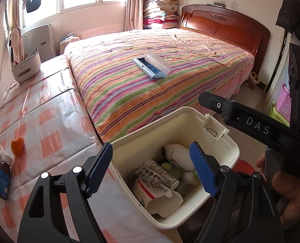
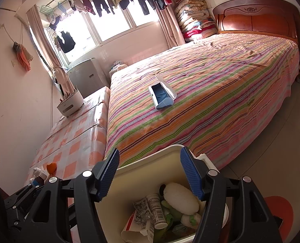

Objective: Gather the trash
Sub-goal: 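Lower the silver blister pack into the bin and open the left tool, then move both open tools back over the items on the checked table, then grasp the white crumpled tissue with the left tool while the right tool grasps the orange, then carry the tissue and orange with both tools over the beige bin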

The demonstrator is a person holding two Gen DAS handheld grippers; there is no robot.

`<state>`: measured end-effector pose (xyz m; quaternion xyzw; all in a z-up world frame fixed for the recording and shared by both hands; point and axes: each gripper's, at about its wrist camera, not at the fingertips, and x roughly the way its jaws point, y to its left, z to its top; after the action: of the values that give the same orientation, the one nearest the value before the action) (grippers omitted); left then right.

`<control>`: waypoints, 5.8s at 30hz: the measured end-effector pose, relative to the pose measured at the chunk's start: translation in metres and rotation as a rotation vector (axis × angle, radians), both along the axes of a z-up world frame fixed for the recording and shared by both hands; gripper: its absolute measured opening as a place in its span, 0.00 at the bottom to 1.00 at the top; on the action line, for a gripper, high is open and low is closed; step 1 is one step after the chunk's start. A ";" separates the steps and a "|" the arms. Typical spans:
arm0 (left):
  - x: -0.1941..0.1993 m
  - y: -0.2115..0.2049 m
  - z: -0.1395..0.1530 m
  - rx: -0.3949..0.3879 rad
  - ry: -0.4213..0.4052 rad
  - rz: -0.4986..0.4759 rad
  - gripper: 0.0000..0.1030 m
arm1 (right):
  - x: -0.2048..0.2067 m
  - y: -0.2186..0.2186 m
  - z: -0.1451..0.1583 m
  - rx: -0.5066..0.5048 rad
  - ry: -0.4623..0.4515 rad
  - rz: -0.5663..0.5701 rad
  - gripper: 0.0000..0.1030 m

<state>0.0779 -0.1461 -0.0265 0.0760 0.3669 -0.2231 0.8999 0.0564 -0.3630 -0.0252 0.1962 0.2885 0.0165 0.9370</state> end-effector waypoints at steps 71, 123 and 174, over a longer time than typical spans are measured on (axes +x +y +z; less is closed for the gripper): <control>0.054 0.392 -0.013 -0.156 0.210 0.727 0.76 | 0.091 0.279 -0.007 -0.071 0.106 0.534 0.60; 0.031 0.378 0.001 -0.116 0.078 0.747 0.27 | 0.141 0.361 -0.040 -0.134 0.170 0.685 0.29; 0.027 0.239 -0.002 0.024 0.010 0.497 0.27 | 0.053 0.220 0.007 -0.106 -0.004 0.550 0.29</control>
<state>0.1049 0.0930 -0.0281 -0.0071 0.3813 0.0090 0.9244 0.1092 -0.1431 -0.0187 0.0614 0.3297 0.2554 0.9068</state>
